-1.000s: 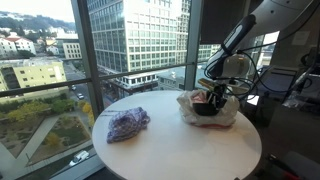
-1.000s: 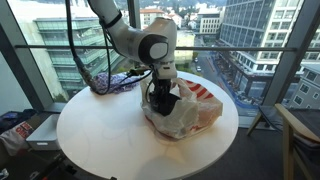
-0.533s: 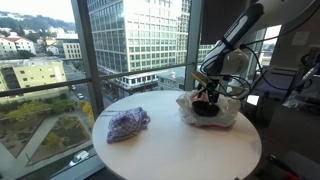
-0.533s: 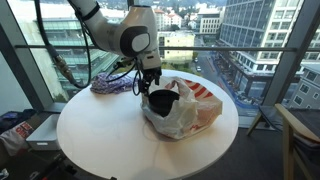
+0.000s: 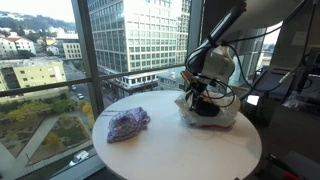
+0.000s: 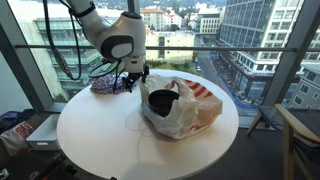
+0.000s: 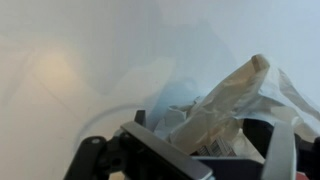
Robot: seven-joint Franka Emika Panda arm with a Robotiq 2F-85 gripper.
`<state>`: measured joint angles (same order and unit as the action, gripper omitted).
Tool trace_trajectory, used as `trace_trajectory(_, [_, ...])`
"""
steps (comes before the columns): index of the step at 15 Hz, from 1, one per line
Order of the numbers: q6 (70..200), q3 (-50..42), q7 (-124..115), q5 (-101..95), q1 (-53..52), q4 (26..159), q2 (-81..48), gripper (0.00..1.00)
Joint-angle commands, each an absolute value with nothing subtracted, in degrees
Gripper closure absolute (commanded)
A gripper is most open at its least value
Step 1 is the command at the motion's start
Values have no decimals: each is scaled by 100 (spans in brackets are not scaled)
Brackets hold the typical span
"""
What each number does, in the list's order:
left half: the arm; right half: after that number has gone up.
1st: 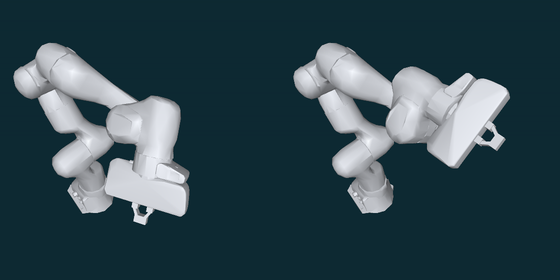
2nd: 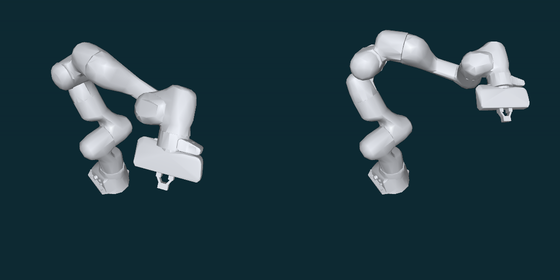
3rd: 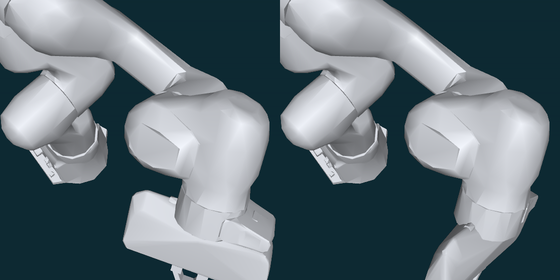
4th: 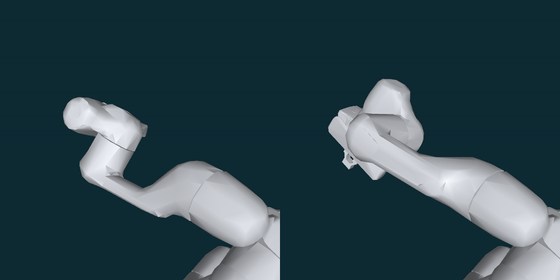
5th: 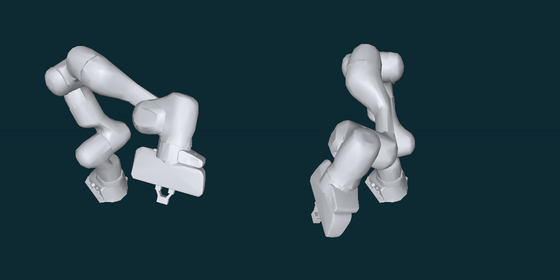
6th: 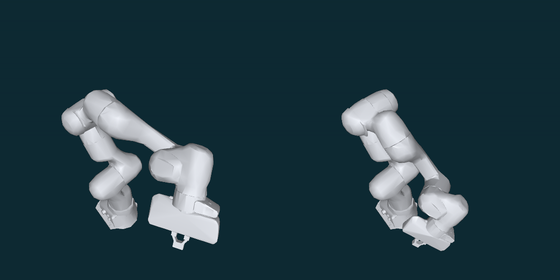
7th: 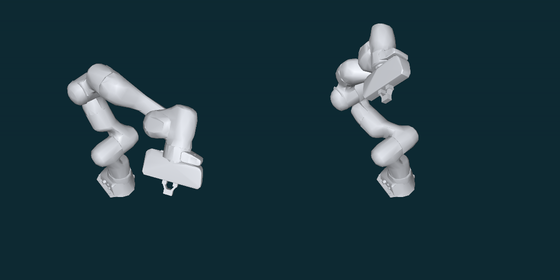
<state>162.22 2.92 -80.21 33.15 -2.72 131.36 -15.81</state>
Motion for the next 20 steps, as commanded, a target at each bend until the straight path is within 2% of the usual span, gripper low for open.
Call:
trace_trajectory(1, [16424, 387, -8022, 4025, -85, 12861, -1993, 0])
trace_trajectory(5, [16885, 529, -7761, 4465, 63, 12702, -2356, 0])
trace_trajectory(8, [17080, 1073, -7072, 5058, 438, 12409, -2563, 0])
trace_trajectory(9, [17122, 1194, -6905, 5178, 507, 12339, -2619, 25])
trace_trajectory(10, [17126, 1302, -6749, 5288, 576, 12280, -2659, 25])
trace_trajectory(19, [15815, 2347, -5615, 6812, 1667, 12072, -2606, 95])
trace_trajectory(20, [15607, 2459, -5397, 7043, 1816, 12063, -2569, 97])
